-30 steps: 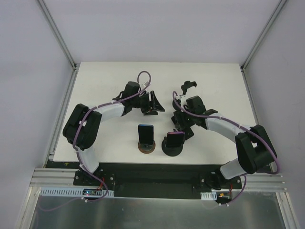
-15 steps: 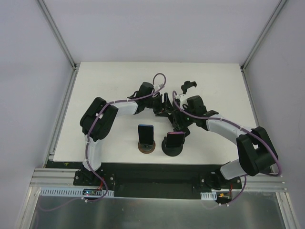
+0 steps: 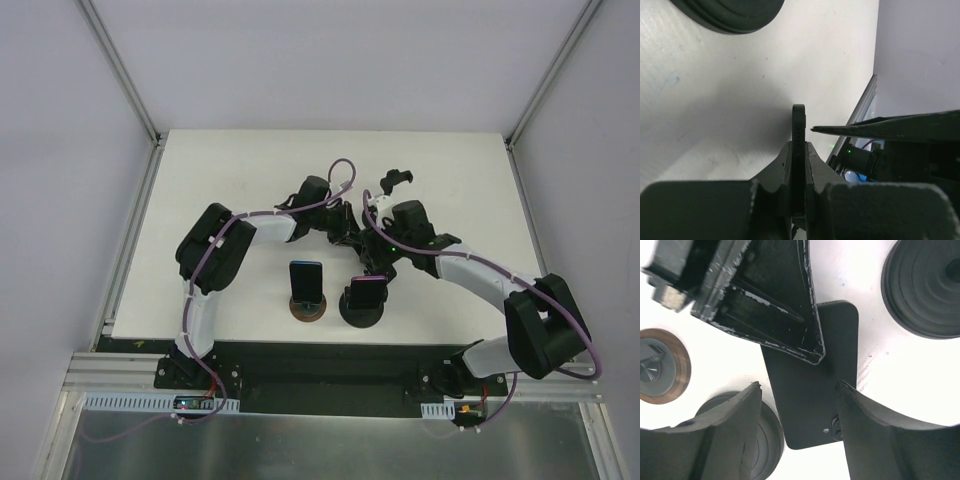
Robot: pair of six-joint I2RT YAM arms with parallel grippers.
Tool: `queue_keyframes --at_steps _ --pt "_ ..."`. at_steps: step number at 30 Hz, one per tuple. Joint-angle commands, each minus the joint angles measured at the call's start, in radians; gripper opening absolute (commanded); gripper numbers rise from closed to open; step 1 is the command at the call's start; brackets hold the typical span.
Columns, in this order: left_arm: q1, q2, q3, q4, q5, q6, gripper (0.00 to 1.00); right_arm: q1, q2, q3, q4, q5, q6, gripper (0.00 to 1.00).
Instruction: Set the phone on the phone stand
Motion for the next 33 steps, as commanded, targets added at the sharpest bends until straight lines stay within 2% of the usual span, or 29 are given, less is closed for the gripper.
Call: queue_keyframes --at_steps 1,3,8,13,18,20,21,23,26,27,29,30,31,33 --pt "-0.004 -0.088 0.028 -0.025 -0.005 0.052 0.0 0.011 -0.088 0.007 0.052 0.042 0.029 0.42" --pt "0.004 -0.11 0.031 -0.034 -0.018 0.061 0.0 0.011 -0.108 0.013 -0.007 0.068 0.038 0.58" --pt "0.021 -0.203 0.044 -0.086 -0.034 0.072 0.0 0.012 -0.216 0.048 -0.194 0.289 0.06 0.8" --pt "0.036 -0.349 0.049 -0.141 -0.055 0.118 0.0 -0.009 -0.351 0.077 -0.404 0.474 0.119 0.9" --pt "0.035 -0.537 0.064 -0.207 -0.123 0.268 0.0 -0.019 -0.398 0.196 -0.59 0.514 0.247 0.97" --pt "0.033 -0.597 0.054 -0.214 -0.179 0.319 0.0 -0.023 -0.404 0.246 -0.654 0.504 0.283 1.0" --pt "0.031 -0.655 0.049 -0.214 -0.198 0.383 0.0 -0.022 -0.404 0.276 -0.67 0.492 0.352 1.0" --pt "0.019 -0.714 0.029 -0.214 -0.264 0.461 0.0 -0.023 -0.408 0.358 -0.701 0.446 0.417 0.97" --pt "-0.014 -0.823 -0.001 -0.214 -0.368 0.648 0.0 -0.025 -0.407 0.448 -0.699 0.345 0.569 0.97" --pt "-0.031 -0.87 -0.008 -0.214 -0.402 0.771 0.0 -0.025 -0.404 0.462 -0.681 0.303 0.66 0.97" --pt "-0.076 -0.915 -0.037 -0.209 -0.512 0.914 0.0 -0.022 -0.401 0.482 -0.58 0.155 0.771 0.97" --pt "-0.128 -0.954 -0.047 -0.204 -0.54 1.06 0.0 -0.02 -0.396 0.481 -0.531 0.108 0.822 0.99" --pt "-0.148 -0.972 -0.058 -0.2 -0.563 1.13 0.0 -0.015 -0.395 0.478 -0.423 0.038 0.925 0.97" --pt "-0.185 -1.017 -0.092 -0.194 -0.592 1.285 0.0 0.017 -0.388 0.452 -0.307 0.027 1.027 0.92"
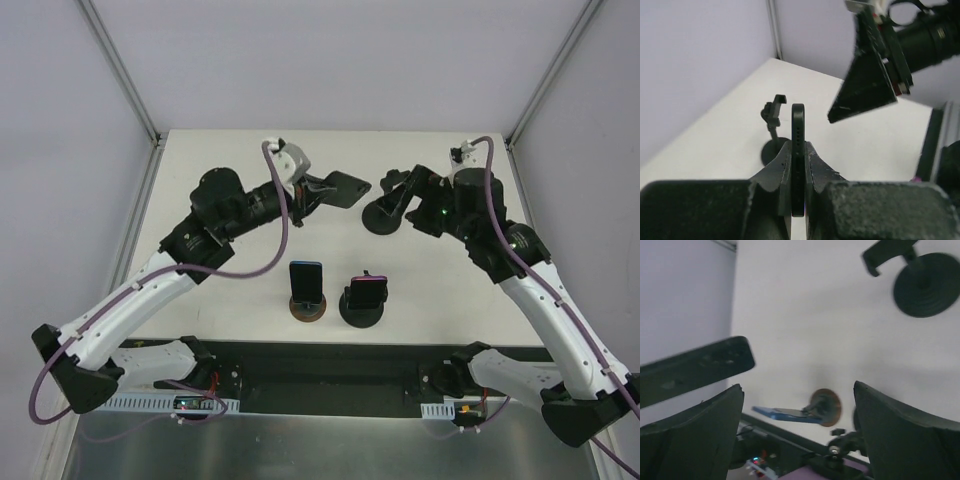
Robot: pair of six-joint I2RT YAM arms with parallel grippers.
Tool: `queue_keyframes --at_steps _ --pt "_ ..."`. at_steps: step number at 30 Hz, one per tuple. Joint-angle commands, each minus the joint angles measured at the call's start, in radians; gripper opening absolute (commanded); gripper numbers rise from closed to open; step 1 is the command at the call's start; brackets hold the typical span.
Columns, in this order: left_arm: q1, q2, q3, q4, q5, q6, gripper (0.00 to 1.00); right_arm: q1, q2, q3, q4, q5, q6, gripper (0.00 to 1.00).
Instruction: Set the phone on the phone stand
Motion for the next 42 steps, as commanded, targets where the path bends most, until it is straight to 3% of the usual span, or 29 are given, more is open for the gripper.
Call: queue_keyframes --at_steps 1,5,12,21,24,26,32,34,39,42 --pt "-0.076 -0.09 -0.061 0.057 -0.14 0.475 0.0 0.043 0.004 -0.006 0.319 -0.164 0.451 0.89" --pt "-0.101 -0.168 -0.162 0.095 -0.164 0.648 0.0 0.095 0.021 0.006 0.348 -0.063 0.642 0.74" --pt "-0.115 -0.254 -0.265 0.152 -0.169 0.797 0.0 0.196 0.116 -0.023 0.417 -0.034 0.883 0.63" --pt "-0.138 -0.309 -0.327 0.175 -0.167 0.845 0.0 0.278 0.212 -0.002 0.432 0.037 0.93 0.54" --pt "-0.141 -0.314 -0.333 0.175 -0.15 0.848 0.0 0.279 0.242 -0.011 0.469 0.023 0.963 0.43" --pt "-0.142 -0.312 -0.336 0.175 -0.146 0.851 0.0 0.285 0.256 -0.011 0.502 0.014 0.986 0.28" --pt "-0.15 -0.309 -0.336 0.167 -0.094 0.836 0.0 0.305 0.281 -0.005 0.539 0.014 1.009 0.15" --pt "-0.167 -0.311 -0.336 0.167 -0.097 0.833 0.0 0.305 0.274 -0.02 0.558 0.025 1.001 0.01" --pt "-0.196 -0.315 -0.337 0.167 -0.109 0.81 0.0 0.302 0.261 -0.072 0.701 0.017 0.969 0.01" --pt "-0.215 -0.303 -0.336 0.146 -0.106 0.852 0.0 0.296 0.277 -0.066 0.688 -0.05 0.97 0.01"
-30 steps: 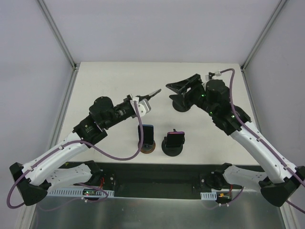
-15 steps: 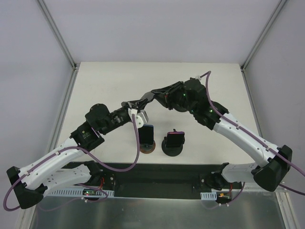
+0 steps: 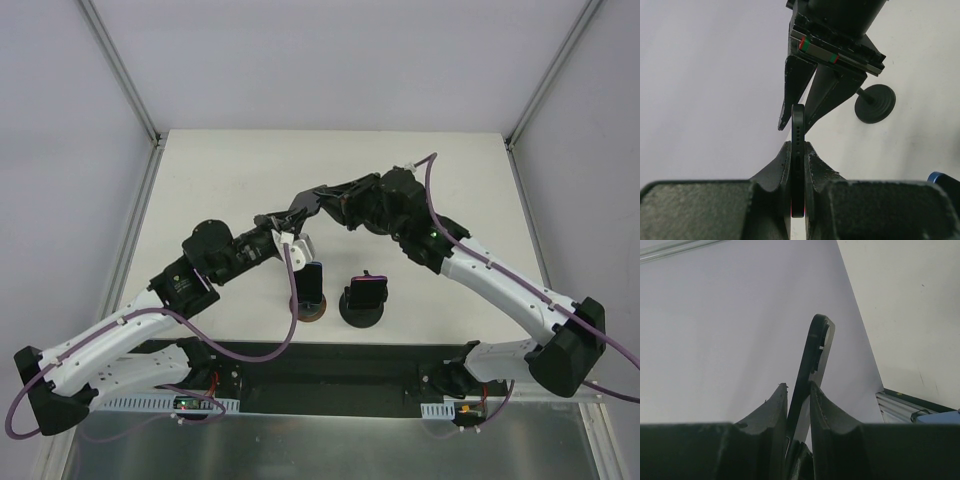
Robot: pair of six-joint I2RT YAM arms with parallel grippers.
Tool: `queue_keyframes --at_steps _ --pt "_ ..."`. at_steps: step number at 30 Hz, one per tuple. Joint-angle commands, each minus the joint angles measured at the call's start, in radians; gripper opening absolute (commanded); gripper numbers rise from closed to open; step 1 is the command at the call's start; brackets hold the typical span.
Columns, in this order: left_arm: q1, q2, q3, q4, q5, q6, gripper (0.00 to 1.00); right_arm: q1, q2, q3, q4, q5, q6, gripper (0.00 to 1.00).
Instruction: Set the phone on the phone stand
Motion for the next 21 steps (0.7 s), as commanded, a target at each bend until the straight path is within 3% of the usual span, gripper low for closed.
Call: queue_keyframes --at_steps 1,3,4,8,9,10,14,15,16,18,19,21 --pt "-0.062 -0.01 0.031 0.091 0.108 0.01 0.0 0.001 0.018 0.019 0.102 -0.074 -0.02 0.19" --pt "-0.078 0.006 0.044 0.05 0.095 0.062 0.0 -0.002 0.031 0.059 0.04 -0.085 -0.029 0.4" --pt "-0.082 0.009 0.047 0.042 0.09 0.079 0.0 -0.002 0.032 0.065 0.016 -0.084 -0.031 0.42" --pt "-0.093 0.023 0.062 0.022 0.055 0.131 0.0 -0.005 0.017 0.049 -0.002 -0.068 -0.007 0.24" --pt "-0.099 0.026 0.067 0.008 0.044 0.139 0.0 -0.005 0.016 0.041 -0.002 -0.067 -0.003 0.15" --pt "-0.101 0.027 0.075 -0.001 0.039 0.144 0.0 -0.007 0.011 0.036 -0.003 -0.061 -0.003 0.01" --pt "-0.115 0.032 0.087 -0.021 0.007 0.127 0.0 -0.016 -0.012 0.036 -0.002 -0.036 -0.084 0.01" --pt "-0.116 0.029 0.093 -0.023 0.001 0.095 0.09 -0.024 -0.015 0.036 0.006 -0.041 -0.111 0.01" --pt "-0.116 0.026 0.102 -0.029 0.004 0.057 0.41 -0.036 -0.015 0.035 0.024 -0.048 -0.14 0.01" --pt "-0.116 -0.011 0.104 -0.035 0.024 -0.081 0.62 -0.054 -0.02 0.023 0.111 -0.085 -0.239 0.01" --pt "-0.116 -0.031 0.099 -0.044 0.051 -0.129 0.92 -0.071 -0.02 0.018 0.15 -0.108 -0.284 0.01" --pt "-0.116 -0.094 0.102 -0.071 0.078 -0.287 0.98 -0.091 -0.018 0.029 0.216 -0.198 -0.446 0.01"
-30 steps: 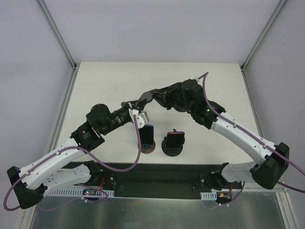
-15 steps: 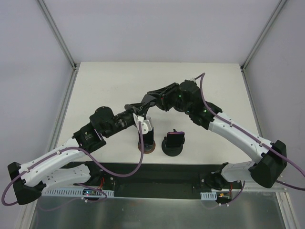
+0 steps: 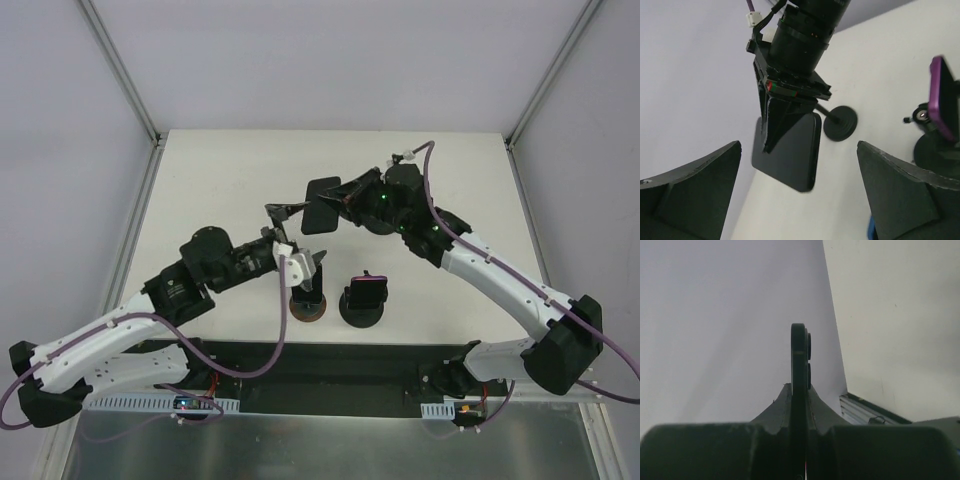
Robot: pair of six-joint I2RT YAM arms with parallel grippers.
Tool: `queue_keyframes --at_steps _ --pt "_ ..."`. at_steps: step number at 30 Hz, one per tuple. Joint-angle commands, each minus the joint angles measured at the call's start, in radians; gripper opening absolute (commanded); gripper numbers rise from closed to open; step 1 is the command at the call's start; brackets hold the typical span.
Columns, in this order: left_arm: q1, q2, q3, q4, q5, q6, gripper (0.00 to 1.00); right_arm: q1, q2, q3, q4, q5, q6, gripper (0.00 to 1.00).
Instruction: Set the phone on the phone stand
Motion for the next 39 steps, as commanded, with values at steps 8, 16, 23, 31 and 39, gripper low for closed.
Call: queue_keyframes --at_steps 8,16,23,31,39 --pt "0.024 -0.072 0.291 -0.234 0.162 -0.793 0.99 -0.122 -0.172 -0.055 0.378 -0.482 -0.827 0.01" --pt "0.316 0.133 0.43 -0.17 0.535 -1.252 0.95 -0.205 -0.328 -0.129 0.38 -0.76 -0.99 0.01" --pt "0.388 0.285 0.341 0.342 0.876 -1.597 0.68 -0.253 -0.392 -0.179 0.421 -0.878 -1.011 0.01" --pt "0.348 0.374 0.29 0.584 0.963 -1.735 0.58 -0.276 -0.407 -0.211 0.498 -0.889 -0.972 0.01" --pt "0.323 0.416 0.314 0.575 0.972 -1.735 0.35 -0.277 -0.404 -0.222 0.605 -0.886 -0.91 0.01"
